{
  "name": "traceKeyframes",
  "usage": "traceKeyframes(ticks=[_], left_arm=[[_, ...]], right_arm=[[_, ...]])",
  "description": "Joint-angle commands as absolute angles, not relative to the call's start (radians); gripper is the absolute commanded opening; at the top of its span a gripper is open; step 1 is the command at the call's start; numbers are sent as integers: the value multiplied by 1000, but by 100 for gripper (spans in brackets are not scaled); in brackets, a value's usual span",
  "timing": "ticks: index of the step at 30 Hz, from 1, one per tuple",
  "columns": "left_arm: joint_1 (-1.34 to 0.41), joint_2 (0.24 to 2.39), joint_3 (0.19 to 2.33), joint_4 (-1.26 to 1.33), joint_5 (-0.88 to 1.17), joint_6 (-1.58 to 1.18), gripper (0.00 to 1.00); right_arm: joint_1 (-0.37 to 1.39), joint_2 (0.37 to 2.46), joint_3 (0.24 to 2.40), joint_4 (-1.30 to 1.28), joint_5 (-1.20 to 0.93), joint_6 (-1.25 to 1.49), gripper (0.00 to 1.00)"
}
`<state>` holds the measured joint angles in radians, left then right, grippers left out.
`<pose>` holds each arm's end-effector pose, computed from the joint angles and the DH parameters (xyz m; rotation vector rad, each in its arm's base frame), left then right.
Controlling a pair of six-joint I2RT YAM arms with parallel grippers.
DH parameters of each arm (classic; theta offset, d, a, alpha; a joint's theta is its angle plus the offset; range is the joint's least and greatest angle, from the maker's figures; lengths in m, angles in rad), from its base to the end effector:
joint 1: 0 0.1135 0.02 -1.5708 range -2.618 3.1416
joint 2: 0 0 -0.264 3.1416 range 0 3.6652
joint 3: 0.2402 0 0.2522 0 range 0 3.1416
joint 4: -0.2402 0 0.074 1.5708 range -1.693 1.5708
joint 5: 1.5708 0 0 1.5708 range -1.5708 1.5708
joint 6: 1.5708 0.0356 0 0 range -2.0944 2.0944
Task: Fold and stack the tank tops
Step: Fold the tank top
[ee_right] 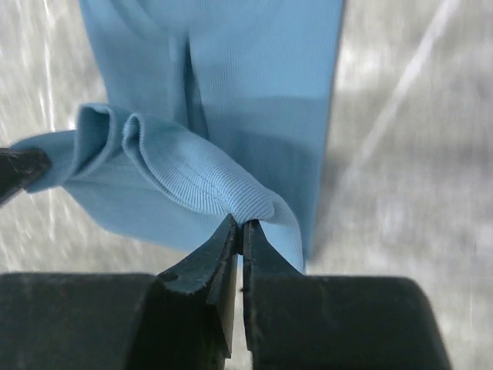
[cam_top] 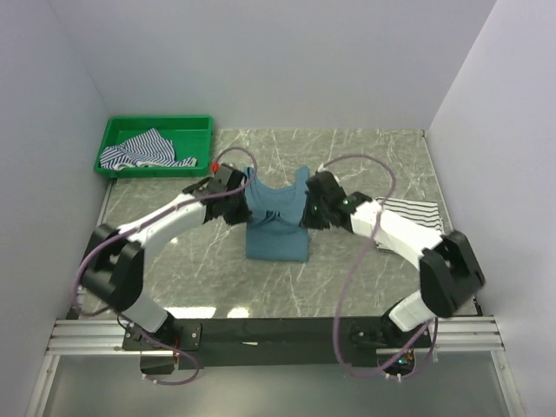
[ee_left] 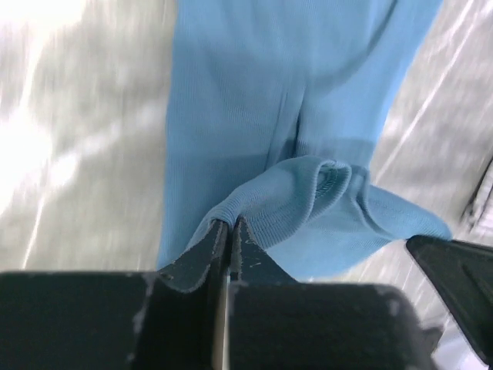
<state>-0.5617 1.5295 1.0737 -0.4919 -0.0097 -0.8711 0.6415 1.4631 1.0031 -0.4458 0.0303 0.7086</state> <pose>0.2705 -0.1698 0.2343 -0.4066 2.5811 -0.5430 0.2453 0.1819 0.2347 0.0991 2.5533 0.5212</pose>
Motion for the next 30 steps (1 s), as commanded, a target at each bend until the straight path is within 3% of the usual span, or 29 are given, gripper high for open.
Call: traceKeyframes(ticks=[1, 5, 7, 12, 16, 19, 24, 30], left_arm=[[-499, 1662, 1175, -374, 34, -793, 7], [-446, 1764, 1246, -313, 57, -802, 39], [-420, 1755, 1243, -284, 64, -810, 52], [-407, 1691, 1244, -327, 34, -824, 55], [-414, 1629, 1175, -345, 55, -839, 45], [-460, 1563, 1073, -338, 52, -877, 43], [-541, 1419, 841, -266, 63, -986, 55], [-595, 1329, 684, -206, 97, -1075, 57]], right_arm=[[553, 1603, 1144, -371, -58, 615, 10], [494, 1729, 1241, -358, -80, 580, 39], [479, 1732, 1253, -342, -74, 572, 47], [469, 1684, 1250, -357, -31, 546, 49], [505, 1615, 1168, -342, -34, 567, 49], [552, 1563, 1074, -345, -2, 592, 48], [577, 1433, 870, -270, -32, 666, 47], [630, 1356, 762, -242, -64, 738, 47]])
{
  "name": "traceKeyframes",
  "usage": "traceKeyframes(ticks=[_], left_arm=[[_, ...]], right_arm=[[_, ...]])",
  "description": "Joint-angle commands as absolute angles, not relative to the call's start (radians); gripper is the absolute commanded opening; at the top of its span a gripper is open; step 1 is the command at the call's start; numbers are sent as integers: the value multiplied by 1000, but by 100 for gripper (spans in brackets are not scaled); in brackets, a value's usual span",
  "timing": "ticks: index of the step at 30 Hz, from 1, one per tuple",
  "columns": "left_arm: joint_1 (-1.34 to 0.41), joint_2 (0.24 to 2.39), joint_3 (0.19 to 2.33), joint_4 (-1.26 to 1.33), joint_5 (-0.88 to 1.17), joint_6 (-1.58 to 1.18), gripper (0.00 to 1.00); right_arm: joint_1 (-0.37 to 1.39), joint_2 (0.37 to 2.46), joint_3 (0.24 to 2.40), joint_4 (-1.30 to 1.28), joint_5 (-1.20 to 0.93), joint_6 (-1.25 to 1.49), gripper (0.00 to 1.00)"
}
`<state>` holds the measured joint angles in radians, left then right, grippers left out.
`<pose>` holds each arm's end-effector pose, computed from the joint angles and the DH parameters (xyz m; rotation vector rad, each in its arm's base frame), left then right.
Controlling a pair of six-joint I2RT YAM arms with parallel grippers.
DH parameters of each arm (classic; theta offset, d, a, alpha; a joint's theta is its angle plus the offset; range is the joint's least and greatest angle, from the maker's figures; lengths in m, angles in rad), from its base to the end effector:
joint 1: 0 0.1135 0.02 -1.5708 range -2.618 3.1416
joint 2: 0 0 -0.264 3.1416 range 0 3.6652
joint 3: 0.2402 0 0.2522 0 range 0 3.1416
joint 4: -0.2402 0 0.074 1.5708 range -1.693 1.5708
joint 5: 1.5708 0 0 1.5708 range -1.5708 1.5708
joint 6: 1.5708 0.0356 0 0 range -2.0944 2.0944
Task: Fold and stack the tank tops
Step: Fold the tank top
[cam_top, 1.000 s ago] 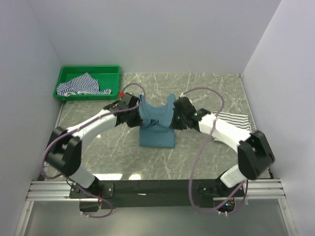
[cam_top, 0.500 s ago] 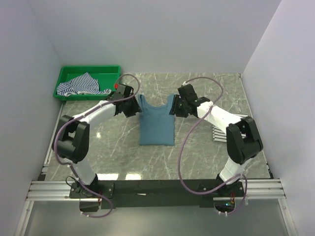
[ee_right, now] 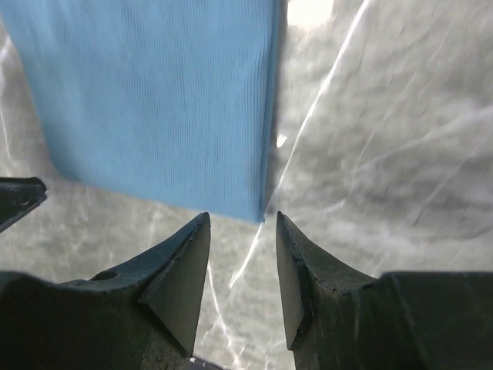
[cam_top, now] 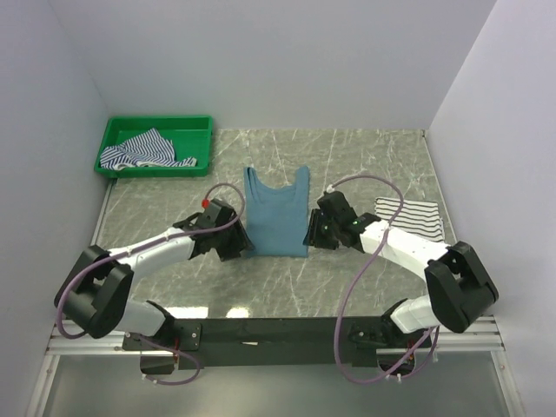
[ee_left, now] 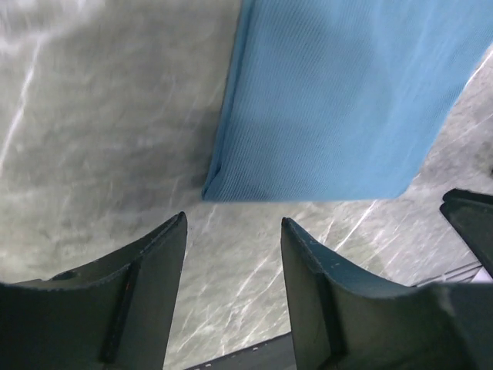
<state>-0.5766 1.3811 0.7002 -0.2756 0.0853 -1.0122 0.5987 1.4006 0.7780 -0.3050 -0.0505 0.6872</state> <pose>0.2175 -0.1451 0.1757 -0.5451 2.6316 -0.6885 0.2261 0.1565 0.1919 0.0931 2.5961 0.5714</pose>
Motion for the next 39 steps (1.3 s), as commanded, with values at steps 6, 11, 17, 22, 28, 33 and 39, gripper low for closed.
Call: traceKeyframes(ticks=[6, 11, 17, 22, 28, 33, 39], left_arm=[[-606, 1295, 611, -178, 94, -1130, 61], [-604, 1305, 574, -126, 81, -1190, 60], [-603, 1364, 561, -78, 58, -1212, 55], [-603, 1404, 546, -54, 54, -1212, 47], [-603, 1414, 543, -75, 15, -1210, 41], [-603, 1428, 545, -80, 3, -1200, 36], [-603, 1459, 563, -83, -35, -1172, 28]], right_arm=[[657, 1345, 663, -184, -77, 821, 47], [660, 1356, 601, -117, -72, 903, 47], [660, 1367, 555, -46, -41, 963, 46], [655, 1384, 526, -3, -25, 989, 45], [646, 1397, 503, 31, -6, 1000, 44], [641, 1408, 491, 48, -3, 1006, 42], [640, 1436, 495, 57, 31, 993, 36]])
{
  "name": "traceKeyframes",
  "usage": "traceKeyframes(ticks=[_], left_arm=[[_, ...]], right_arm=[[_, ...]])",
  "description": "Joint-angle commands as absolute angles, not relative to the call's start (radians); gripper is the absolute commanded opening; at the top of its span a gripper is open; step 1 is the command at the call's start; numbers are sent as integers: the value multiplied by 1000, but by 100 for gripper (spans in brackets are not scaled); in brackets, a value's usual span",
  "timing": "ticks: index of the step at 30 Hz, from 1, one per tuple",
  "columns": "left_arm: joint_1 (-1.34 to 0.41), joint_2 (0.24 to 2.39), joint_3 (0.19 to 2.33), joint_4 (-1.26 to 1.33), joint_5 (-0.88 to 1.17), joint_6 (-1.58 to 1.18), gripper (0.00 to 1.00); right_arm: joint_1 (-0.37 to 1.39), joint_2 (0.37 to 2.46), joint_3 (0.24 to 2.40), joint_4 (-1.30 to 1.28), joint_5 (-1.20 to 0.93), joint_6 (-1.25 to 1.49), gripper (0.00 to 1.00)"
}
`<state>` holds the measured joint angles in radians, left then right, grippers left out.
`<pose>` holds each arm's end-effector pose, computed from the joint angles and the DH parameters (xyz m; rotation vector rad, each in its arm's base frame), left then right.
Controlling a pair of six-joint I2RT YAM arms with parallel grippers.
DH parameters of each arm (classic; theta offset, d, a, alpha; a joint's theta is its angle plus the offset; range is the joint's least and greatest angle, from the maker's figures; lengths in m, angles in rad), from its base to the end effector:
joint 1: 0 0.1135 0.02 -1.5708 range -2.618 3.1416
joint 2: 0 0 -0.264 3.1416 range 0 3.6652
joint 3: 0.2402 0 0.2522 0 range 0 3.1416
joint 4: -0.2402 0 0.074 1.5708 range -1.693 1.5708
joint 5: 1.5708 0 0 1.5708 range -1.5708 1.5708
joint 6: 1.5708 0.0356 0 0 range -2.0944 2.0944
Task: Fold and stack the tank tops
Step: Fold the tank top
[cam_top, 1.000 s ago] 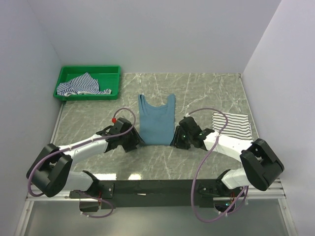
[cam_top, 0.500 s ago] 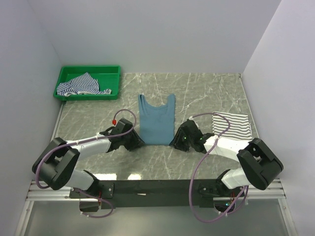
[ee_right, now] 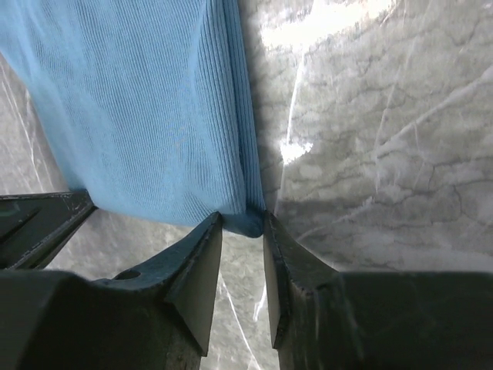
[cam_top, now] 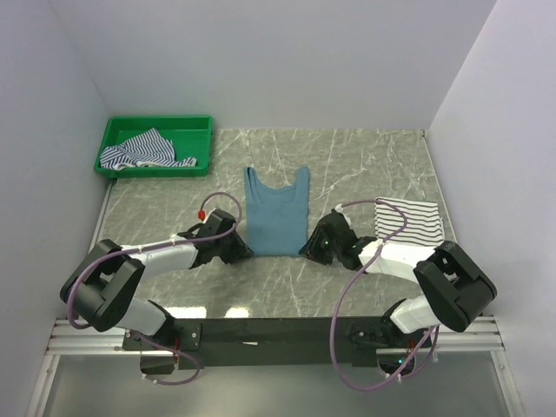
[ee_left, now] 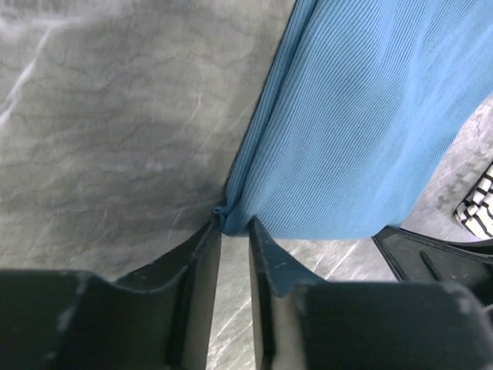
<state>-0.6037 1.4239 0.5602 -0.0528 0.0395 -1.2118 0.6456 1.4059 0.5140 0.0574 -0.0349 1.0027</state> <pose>0.2073 -0.1447 0.1405 -0.7826 2.5538 -0.7468 0.1995 0.1519 0.1398 0.4383 2.5255 0.7561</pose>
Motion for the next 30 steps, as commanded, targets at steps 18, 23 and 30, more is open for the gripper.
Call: traceKeyframes(ticks=[18, 23, 30], left_arm=[[-735, 1279, 552, -285, -87, -1133, 1], [-871, 1158, 511, -383, -106, -1229, 1], [-1032, 965, 569, -603, -164, -1370, 0]], right_arm=[[753, 1275, 503, -136, 52, 882, 0], [882, 1146, 437, -222, 57, 978, 0], [1064, 879, 458, -428, 129, 1095, 0]])
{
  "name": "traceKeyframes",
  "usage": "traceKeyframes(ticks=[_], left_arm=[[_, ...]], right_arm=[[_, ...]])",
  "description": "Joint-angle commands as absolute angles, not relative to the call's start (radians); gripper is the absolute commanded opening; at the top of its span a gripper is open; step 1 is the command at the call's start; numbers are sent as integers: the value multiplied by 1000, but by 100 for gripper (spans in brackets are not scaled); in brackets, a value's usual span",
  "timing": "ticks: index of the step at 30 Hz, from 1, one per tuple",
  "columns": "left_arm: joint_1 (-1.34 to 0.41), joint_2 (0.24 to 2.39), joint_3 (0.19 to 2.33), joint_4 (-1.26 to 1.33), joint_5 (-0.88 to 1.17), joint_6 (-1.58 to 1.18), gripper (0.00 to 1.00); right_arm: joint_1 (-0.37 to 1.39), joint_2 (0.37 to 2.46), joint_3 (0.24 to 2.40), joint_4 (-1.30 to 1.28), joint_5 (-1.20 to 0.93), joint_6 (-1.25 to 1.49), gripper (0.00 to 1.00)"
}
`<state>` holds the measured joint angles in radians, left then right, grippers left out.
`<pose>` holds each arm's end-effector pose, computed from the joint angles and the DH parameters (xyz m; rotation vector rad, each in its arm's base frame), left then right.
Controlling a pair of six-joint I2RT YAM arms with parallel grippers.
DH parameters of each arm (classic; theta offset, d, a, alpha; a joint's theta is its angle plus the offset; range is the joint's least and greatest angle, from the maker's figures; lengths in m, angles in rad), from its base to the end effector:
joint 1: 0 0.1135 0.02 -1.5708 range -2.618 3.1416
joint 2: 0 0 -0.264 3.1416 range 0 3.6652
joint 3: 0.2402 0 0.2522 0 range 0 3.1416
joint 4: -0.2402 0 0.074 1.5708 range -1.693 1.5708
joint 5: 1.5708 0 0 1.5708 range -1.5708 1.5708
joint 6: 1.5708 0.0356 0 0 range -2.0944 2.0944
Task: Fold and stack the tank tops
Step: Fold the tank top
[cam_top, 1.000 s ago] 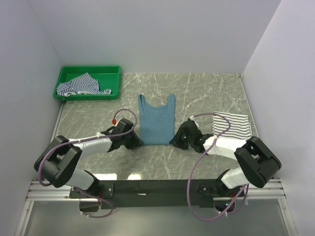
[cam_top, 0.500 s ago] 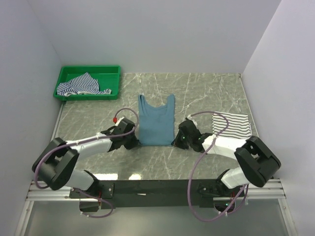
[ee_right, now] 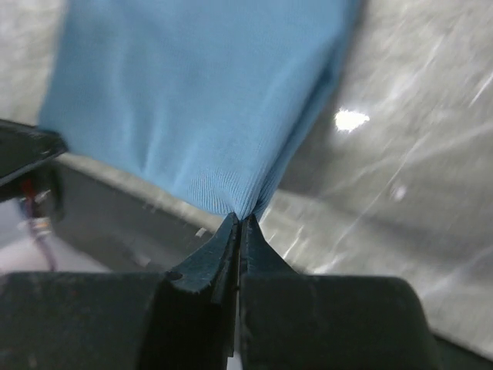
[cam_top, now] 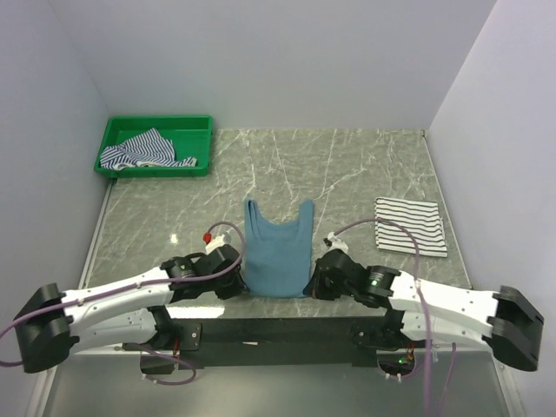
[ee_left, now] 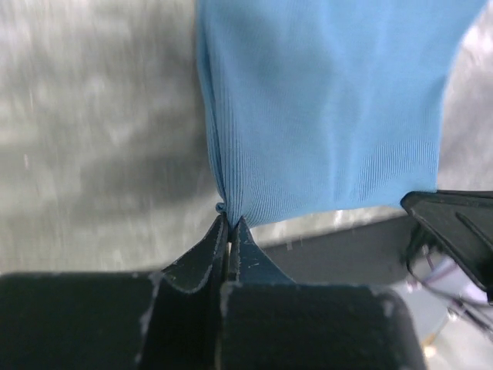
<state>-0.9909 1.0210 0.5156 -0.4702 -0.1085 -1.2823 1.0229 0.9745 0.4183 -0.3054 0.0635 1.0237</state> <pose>0.1056 -0.1541 0.1819 -0.4384 2.6768 -0.6927 0.0971 0.1548 0.1704 0.0318 2.6116 0.7824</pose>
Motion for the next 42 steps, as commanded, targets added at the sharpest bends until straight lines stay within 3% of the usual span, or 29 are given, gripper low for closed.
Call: traceKeyframes(ticks=[1, 7, 13, 19, 23, 26, 27, 28, 31, 33, 36, 39, 42], left_arm=[[-1034, 945, 581, -621, -167, -1373, 1], [-1016, 949, 709, -664, -215, -1336, 0], [-769, 1043, 821, -543, -100, -1142, 0], [-514, 1311, 1056, -390, -8, -973, 0], [-437, 1558, 1231, -313, 43, -919, 2], [-388, 1780, 1395, -302, 63, -894, 19], [-377, 1825, 1426, -279, 77, -887, 29], [-356, 1903, 1493, -261, 104, -862, 53], [-324, 1968, 1584, -259, 133, -806, 60], [-310, 1945, 1598, -307, 88, -793, 61], [-293, 1857, 1517, -346, 3, -821, 59], [-296, 1775, 1334, -341, 3, -876, 49], [-310, 1714, 1229, -307, 3, -907, 46]], right_arm=[[1068, 862, 472, -445, 133, 1097, 0], [1031, 847, 624, -547, 193, 1034, 0], [795, 945, 744, -477, 17, 849, 0], [557, 1221, 929, -361, -156, 671, 0], [451, 1524, 1101, -328, -205, 618, 1], [374, 1720, 1260, -311, -227, 595, 16], [361, 1765, 1294, -317, -222, 586, 31], [335, 1805, 1328, -331, -212, 577, 36], [302, 1868, 1370, -341, -192, 578, 47], [304, 1800, 1309, -325, -140, 581, 54], [308, 1683, 1188, -296, -117, 597, 58], [353, 1585, 1053, -250, -126, 629, 59], [419, 1545, 982, -216, -115, 658, 62]])
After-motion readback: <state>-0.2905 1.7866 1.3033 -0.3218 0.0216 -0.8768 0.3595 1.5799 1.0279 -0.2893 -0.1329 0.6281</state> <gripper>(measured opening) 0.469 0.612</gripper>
